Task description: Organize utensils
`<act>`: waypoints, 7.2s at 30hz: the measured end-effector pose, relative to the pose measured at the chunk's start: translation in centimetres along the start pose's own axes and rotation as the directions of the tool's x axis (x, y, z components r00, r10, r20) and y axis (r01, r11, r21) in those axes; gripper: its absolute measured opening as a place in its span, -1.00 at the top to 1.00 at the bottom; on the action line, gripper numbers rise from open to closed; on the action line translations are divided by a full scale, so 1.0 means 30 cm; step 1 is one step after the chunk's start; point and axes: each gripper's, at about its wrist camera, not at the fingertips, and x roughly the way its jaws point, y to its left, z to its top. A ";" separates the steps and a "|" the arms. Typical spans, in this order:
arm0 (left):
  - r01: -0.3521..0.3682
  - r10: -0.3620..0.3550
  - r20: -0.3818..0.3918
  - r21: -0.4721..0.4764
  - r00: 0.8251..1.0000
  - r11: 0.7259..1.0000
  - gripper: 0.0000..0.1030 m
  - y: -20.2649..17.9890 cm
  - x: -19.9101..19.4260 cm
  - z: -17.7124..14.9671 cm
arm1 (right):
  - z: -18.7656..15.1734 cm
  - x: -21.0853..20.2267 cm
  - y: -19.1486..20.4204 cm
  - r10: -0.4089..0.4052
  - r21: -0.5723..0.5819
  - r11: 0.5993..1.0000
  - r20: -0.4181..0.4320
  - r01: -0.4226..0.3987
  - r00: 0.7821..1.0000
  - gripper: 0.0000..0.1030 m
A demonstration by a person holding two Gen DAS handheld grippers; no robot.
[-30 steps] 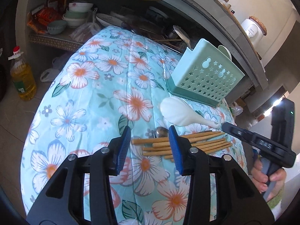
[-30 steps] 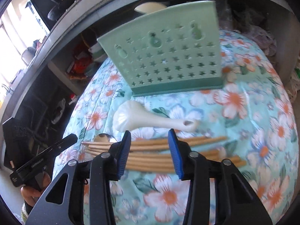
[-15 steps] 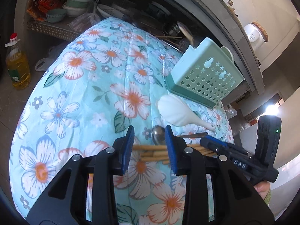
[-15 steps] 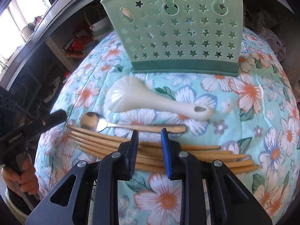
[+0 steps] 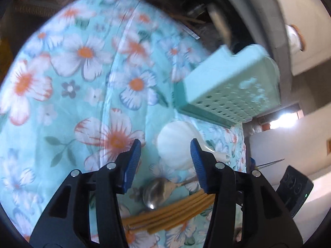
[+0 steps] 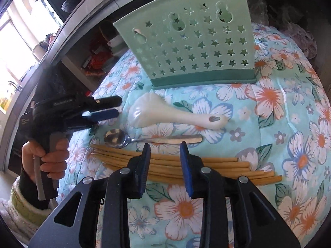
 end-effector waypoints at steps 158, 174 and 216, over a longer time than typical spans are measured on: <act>-0.519 0.183 0.573 0.503 0.799 0.691 1.00 -0.614 -0.557 -0.017 | 0.209 -0.308 -0.108 0.082 -0.123 0.991 0.325 -0.044 0.942 0.67; -0.441 0.187 0.526 0.413 0.830 0.797 1.00 -0.541 -0.545 0.016 | 0.169 -0.023 0.057 0.175 -0.377 0.912 -0.001 -0.162 0.985 0.21; -0.441 0.156 0.547 0.441 0.822 0.782 1.00 -0.483 -0.578 0.027 | 0.140 0.167 0.200 -0.053 -0.559 0.826 0.050 0.072 0.997 0.90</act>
